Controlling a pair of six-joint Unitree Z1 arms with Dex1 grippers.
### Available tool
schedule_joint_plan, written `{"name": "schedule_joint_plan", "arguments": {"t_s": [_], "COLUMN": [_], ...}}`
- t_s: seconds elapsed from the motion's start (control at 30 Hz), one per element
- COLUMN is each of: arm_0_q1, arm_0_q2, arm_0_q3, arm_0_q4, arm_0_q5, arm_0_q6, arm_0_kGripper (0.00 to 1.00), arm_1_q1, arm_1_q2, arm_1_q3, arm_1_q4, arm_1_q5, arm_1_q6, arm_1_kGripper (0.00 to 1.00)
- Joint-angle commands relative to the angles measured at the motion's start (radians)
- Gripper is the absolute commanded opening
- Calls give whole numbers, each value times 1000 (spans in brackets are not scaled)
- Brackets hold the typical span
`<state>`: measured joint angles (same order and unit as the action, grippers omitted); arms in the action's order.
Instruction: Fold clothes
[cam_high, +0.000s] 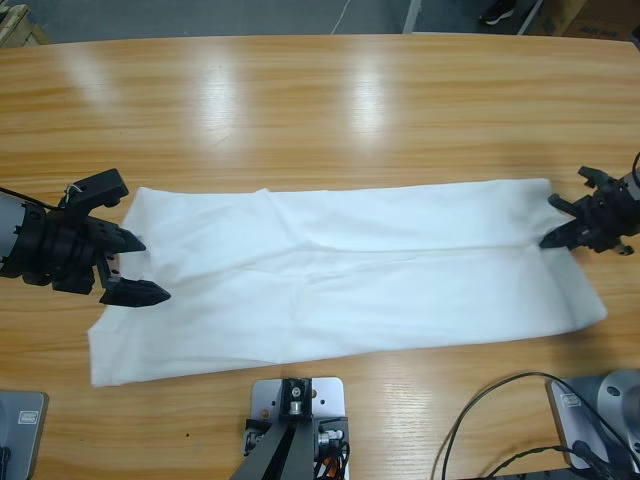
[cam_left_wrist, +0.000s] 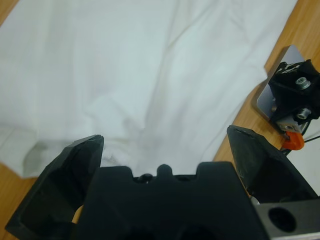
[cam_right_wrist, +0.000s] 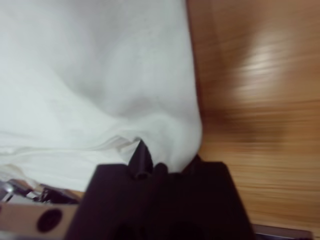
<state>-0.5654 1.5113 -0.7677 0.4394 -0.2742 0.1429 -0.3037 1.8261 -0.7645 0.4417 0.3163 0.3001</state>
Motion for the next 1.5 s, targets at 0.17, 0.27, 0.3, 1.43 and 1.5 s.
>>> {"name": "schedule_joint_plan", "arguments": {"t_s": [0.17,0.27,0.3,1.43,1.5], "arm_0_q1": [4,3,2,-42,-42], "arm_0_q2": [7,7,7,-24,-25], "arm_0_q3": [22,22,22,50,50], "arm_0_q4": [-10,-10,-10,-19,-19], "arm_0_q5": [6,6,6,9,11], "arm_0_q6": [-14,-14,-15,-49,-49], "arm_0_kGripper": [964,964,964,964,964], "arm_1_q1": [-178,-214,-229,517,611], "arm_1_q2": [9,-2,0,-191,-149], "arm_1_q3": [-142,-183,-191,-435,-508], "arm_1_q4": [135,169,173,523,562], "arm_1_q5": [-208,-260,-270,-384,-388], "arm_1_q6": [-129,-160,-169,105,137], "arm_1_kGripper": [0,0,0,0,0]}}
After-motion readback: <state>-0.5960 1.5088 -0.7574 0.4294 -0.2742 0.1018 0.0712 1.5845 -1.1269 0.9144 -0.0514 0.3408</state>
